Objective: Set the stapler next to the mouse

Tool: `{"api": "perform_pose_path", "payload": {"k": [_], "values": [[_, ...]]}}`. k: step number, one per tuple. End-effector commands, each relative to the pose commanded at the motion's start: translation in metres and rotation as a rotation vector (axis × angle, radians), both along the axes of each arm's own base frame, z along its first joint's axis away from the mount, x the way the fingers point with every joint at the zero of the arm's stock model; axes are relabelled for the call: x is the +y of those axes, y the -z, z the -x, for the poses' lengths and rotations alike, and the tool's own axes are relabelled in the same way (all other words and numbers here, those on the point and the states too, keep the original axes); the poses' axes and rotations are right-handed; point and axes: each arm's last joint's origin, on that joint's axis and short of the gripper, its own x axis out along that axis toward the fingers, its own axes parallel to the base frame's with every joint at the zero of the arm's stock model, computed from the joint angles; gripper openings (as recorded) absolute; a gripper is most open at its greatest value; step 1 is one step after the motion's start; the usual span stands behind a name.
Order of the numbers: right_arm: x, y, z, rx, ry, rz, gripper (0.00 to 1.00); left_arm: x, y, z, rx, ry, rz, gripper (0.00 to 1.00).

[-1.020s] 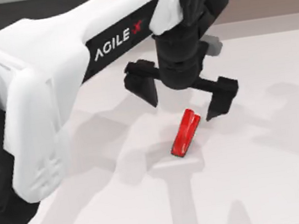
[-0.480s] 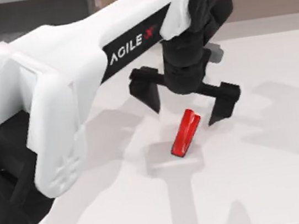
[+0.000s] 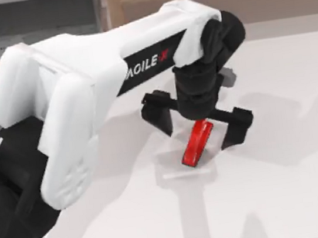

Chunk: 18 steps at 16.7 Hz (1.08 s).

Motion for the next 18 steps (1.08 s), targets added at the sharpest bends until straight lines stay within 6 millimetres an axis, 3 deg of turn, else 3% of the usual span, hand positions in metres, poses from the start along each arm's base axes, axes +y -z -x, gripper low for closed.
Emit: {"api": "perform_pose_path", "payload": {"k": [3,16,18], "values": [[0.0,0.0,0.0,0.0,0.0,0.0,1.0,0.0,0.0003,0.0,0.0,0.0,0.0,1.0],[0.0,0.0,0.0,0.0,0.0,0.0,1.0,0.0,0.0003,0.0,0.0,0.0,0.0,0.02],[0.0,0.0,0.0,0.0,0.0,0.0,1.0,0.0,0.0003,0.0,0.0,0.0,0.0,0.0]]}}
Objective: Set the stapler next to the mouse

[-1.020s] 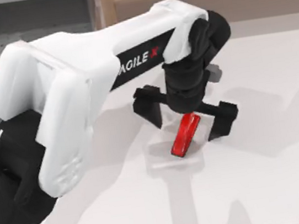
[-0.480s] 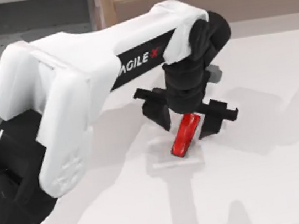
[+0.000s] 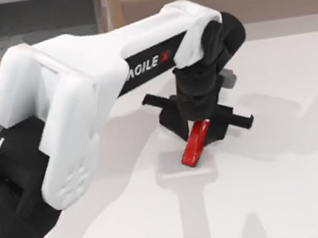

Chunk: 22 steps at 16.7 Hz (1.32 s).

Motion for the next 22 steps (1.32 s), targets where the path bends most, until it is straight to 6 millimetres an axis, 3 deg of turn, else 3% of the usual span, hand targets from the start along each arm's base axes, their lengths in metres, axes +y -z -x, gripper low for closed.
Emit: {"api": "perform_pose_path", "payload": {"k": [8,14,20,22], "values": [[0.0,0.0,0.0,0.0,0.0,0.0,1.0,0.0,-0.002,-0.001,-0.002,0.0,0.002,0.0],[0.0,0.0,0.0,0.0,0.0,0.0,1.0,0.001,-0.028,0.0,0.002,-0.001,-0.002,0.0],[0.0,0.0,0.0,0.0,0.0,0.0,1.0,0.001,-0.031,-0.001,-0.006,0.0,0.004,0.0],[0.0,0.0,0.0,0.0,0.0,0.0,1.0,0.003,-0.051,-0.001,-0.048,0.002,0.033,0.0]]}}
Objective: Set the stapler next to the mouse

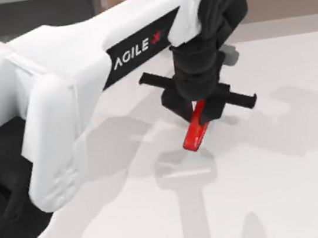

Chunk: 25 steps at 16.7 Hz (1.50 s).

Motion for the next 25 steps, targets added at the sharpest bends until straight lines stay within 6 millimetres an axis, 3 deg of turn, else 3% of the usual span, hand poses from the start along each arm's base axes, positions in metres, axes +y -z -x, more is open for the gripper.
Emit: {"api": "perform_pose_path", "payload": {"k": [4,12,17,25], "values": [[0.0,0.0,0.0,0.0,0.0,0.0,1.0,0.015,-0.034,0.01,-0.058,0.022,0.019,0.0],[0.0,0.0,0.0,0.0,0.0,0.0,1.0,0.085,-0.062,0.017,-0.098,0.022,-0.007,0.0],[0.0,0.0,0.0,0.0,0.0,0.0,1.0,0.129,-0.062,0.02,-0.084,0.011,-0.038,0.0],[0.0,0.0,0.0,0.0,0.0,0.0,1.0,0.205,-0.044,0.021,-0.013,-0.056,-0.072,0.0]]}}
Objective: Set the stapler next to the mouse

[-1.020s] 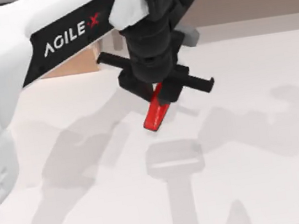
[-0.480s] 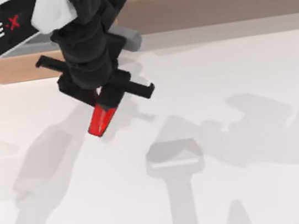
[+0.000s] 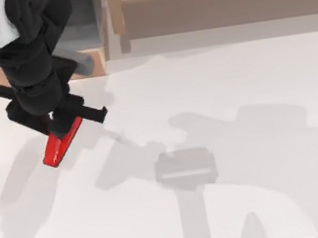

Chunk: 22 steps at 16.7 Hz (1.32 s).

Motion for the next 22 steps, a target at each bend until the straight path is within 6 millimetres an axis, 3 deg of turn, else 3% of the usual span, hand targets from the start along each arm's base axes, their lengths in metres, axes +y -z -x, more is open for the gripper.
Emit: {"api": "perform_pose_path", "payload": {"k": [7,13,15,18,22], "values": [[0.0,0.0,0.0,0.0,0.0,0.0,1.0,0.069,0.019,-0.001,0.066,-0.112,0.008,0.0],[0.0,0.0,0.0,0.0,0.0,0.0,1.0,0.168,0.03,-0.001,0.093,-0.325,0.031,0.0],[0.0,0.0,0.0,0.0,0.0,0.0,1.0,0.193,0.03,0.002,0.083,-0.376,0.042,0.0],[0.0,0.0,0.0,0.0,0.0,0.0,1.0,0.212,0.029,0.004,0.064,-0.419,0.053,0.0],[0.0,0.0,0.0,0.0,0.0,0.0,1.0,0.212,0.029,0.004,0.064,-0.419,0.053,0.0]]}}
